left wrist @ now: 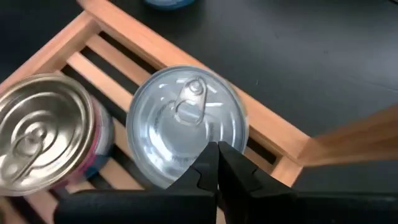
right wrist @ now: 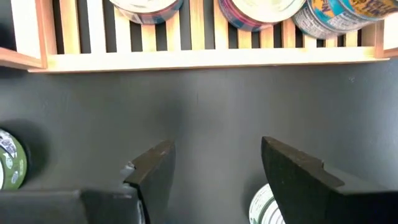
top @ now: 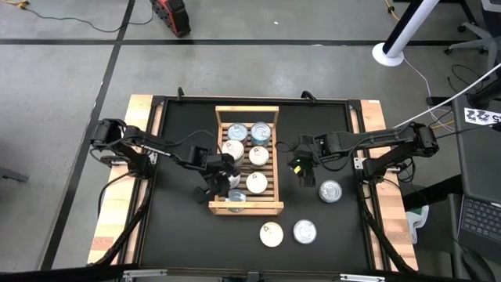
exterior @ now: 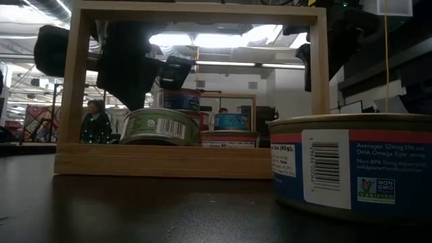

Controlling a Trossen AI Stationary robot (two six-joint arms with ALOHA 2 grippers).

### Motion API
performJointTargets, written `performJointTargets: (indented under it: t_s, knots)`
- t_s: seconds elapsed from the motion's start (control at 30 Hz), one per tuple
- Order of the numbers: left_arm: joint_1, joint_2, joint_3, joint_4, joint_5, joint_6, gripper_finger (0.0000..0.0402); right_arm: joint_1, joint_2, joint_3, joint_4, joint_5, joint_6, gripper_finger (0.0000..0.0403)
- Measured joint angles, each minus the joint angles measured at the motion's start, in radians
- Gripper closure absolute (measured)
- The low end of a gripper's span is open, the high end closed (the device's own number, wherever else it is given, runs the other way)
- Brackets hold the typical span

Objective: Stack canned seafood by type on shelf
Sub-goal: Put the green tuna can on the shelf

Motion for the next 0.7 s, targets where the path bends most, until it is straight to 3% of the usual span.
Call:
performJointTargets:
  t_s: [0.7]
  knots:
    - [-0.016,0.032,-0.083,0.162,-0.003,-0.018,0.0401,0.0,0.0,0.0,0.026,0.0,0.0,0.0166]
